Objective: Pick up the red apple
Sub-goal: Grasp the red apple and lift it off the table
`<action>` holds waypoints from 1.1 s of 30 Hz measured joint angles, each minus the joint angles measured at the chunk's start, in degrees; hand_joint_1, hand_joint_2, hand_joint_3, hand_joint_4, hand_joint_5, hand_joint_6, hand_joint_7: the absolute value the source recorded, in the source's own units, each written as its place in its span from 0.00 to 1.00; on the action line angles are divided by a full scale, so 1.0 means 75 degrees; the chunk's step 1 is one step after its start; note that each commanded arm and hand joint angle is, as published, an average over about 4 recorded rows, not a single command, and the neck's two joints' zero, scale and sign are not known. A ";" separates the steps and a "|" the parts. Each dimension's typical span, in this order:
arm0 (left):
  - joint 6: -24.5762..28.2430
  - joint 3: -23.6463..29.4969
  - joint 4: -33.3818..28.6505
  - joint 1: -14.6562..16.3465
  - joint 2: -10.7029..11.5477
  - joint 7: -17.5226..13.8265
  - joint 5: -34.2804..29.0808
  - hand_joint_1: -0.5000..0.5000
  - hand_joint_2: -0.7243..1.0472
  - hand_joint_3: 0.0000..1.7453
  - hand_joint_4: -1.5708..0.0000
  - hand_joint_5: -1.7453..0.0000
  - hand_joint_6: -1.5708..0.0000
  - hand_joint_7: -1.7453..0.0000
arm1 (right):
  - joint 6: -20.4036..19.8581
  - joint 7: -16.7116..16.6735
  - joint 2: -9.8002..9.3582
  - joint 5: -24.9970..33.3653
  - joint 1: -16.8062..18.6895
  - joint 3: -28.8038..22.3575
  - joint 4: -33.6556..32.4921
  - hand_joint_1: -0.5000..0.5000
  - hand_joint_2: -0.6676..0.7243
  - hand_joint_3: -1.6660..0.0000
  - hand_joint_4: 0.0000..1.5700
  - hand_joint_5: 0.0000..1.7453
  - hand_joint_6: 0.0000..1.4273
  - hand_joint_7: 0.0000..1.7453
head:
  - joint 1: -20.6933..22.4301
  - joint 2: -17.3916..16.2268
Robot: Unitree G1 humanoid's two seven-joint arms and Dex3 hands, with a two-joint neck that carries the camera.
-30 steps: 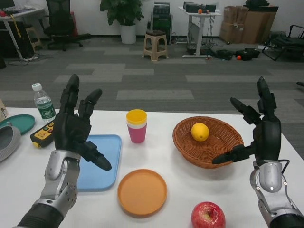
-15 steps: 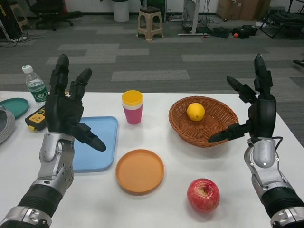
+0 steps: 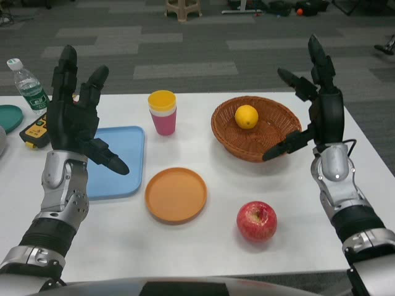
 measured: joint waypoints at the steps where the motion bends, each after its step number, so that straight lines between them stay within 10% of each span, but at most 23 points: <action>1: 0.0004 0.0001 0.0007 0.0006 0.0000 -0.0008 -0.0001 0.00 0.06 0.00 1.00 0.65 1.00 0.96 | 0.0028 0.0028 -0.0013 0.0001 0.0000 0.0000 -0.0016 0.17 0.68 0.98 0.30 0.00 0.00 0.00 | -0.0019 -0.0009; 16: 0.0019 0.0124 0.0067 0.0127 -0.0010 -0.0042 -0.0028 0.00 0.10 0.00 1.00 0.71 1.00 0.96 | 0.0977 0.1012 -0.0821 0.0717 0.0872 -0.0105 -0.1991 0.17 0.64 0.90 0.08 0.00 0.00 0.00 | -0.0244 -0.0064; 25: 0.0008 0.0212 0.0390 0.0145 -0.0012 -0.0067 -0.0036 0.00 0.10 0.00 1.00 0.71 1.00 0.94 | 0.1084 0.1013 -0.1319 0.0783 0.1807 -0.0185 -0.2852 0.21 0.92 1.00 0.03 0.00 0.00 0.00 | -0.0505 -0.0154; 33: 0.0007 0.0111 0.0580 0.0145 -0.0010 -0.0067 -0.0042 0.00 0.10 0.00 1.00 0.71 1.00 0.92 | 0.1089 0.0883 -0.2069 0.0825 0.2577 0.0584 -0.3246 0.21 0.95 1.00 0.00 0.00 0.00 0.00 | -0.0654 -0.0340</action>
